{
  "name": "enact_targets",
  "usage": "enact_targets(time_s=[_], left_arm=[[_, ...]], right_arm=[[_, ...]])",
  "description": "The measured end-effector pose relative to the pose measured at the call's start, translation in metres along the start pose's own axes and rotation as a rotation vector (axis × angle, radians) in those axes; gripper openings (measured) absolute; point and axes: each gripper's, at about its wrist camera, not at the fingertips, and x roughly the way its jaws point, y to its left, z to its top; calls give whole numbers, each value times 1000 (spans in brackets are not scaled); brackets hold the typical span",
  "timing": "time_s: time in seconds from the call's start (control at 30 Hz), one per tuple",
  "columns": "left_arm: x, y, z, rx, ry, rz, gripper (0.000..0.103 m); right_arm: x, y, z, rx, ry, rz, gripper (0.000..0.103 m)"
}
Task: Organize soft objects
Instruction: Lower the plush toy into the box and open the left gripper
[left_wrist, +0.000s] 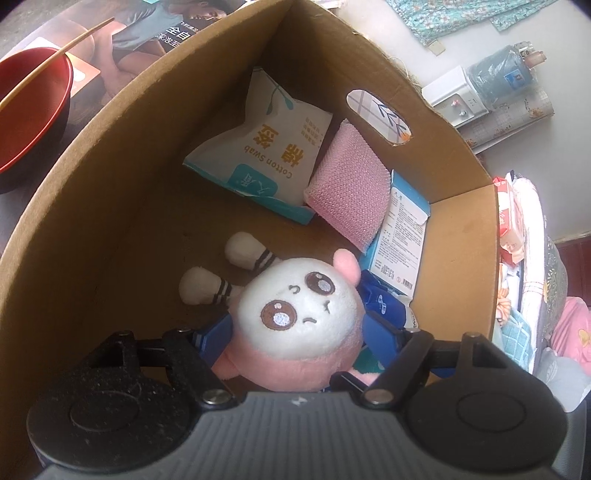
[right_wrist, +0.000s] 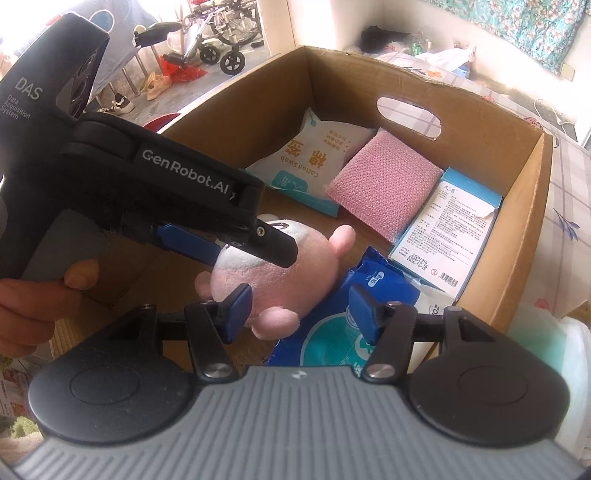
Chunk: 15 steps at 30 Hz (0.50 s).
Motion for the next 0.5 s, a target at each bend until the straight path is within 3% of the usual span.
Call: enact_targets(time_s=[0.33,0.5], left_arm=[[-44,-45,-17,153,-158,1,81],[-48,-105,-33,315,-196,-43,83]], right_arm=[[-70,-33,-30,136,-157,49,59],[-122,-67,-65,225,-274,-20,62]])
